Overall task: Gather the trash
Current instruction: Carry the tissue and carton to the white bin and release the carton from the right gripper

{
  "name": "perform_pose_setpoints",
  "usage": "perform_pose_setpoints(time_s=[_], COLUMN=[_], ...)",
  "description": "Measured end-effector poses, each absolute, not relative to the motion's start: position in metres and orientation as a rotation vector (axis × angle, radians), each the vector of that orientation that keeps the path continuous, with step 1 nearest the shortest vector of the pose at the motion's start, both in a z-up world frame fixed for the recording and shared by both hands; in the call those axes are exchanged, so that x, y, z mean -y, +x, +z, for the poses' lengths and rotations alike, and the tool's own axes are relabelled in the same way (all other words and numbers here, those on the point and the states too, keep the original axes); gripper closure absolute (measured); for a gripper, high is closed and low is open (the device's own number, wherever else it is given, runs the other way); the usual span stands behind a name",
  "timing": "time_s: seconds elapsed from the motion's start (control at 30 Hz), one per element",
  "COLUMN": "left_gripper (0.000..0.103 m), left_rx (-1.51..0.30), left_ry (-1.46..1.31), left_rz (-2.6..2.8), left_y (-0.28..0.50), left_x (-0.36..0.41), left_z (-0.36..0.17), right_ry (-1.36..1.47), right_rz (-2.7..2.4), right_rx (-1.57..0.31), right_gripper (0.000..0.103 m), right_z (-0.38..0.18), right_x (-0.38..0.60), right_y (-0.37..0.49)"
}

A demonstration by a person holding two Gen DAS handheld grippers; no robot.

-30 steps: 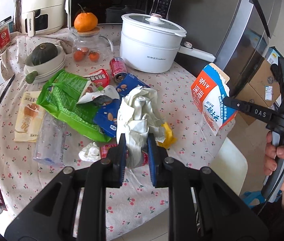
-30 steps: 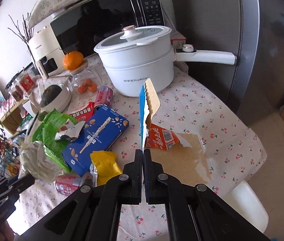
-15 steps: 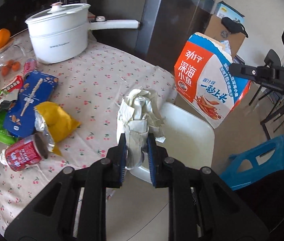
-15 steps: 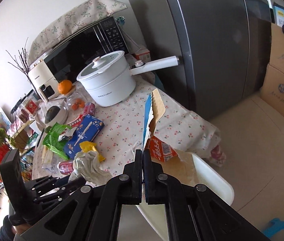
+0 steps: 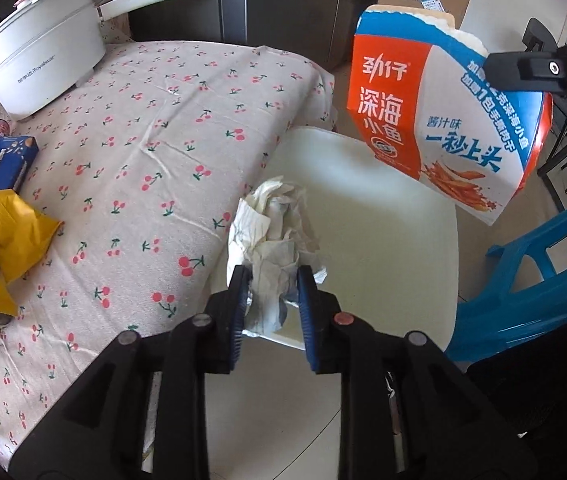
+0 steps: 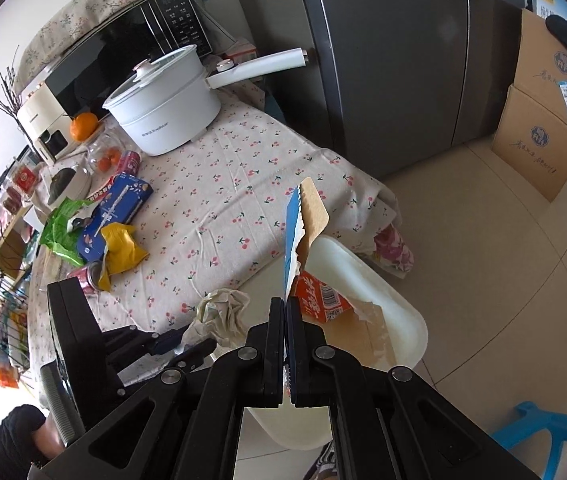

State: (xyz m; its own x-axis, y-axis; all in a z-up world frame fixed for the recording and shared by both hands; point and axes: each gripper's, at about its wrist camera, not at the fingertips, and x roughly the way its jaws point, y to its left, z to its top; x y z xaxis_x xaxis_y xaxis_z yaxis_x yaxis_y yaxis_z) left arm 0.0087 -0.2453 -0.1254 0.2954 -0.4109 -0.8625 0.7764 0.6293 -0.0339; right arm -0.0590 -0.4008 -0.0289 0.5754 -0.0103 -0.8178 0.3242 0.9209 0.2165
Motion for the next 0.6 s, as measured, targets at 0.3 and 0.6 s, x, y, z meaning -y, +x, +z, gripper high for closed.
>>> perform_pose_setpoints(time_s=[0.3, 0.6], left_gripper=[0.021, 0.013], left_rx=[-0.932, -0.946], left_ry=[0.415, 0.407], left_rz=[-0.740, -0.616], left_y=[0.016, 0.034], left_x=[0.216, 0.170], left_z=[-0.105, -0.094], right_ry=[0.371, 0.380], right_rz=[-0.202, -0.205], right_rx=[-0.977, -1.069], right_gripper=[0.101, 0.100], right_z=[-0.037, -0.063], right_x=[0.401, 0.396], right_y=[-0.054, -0.039])
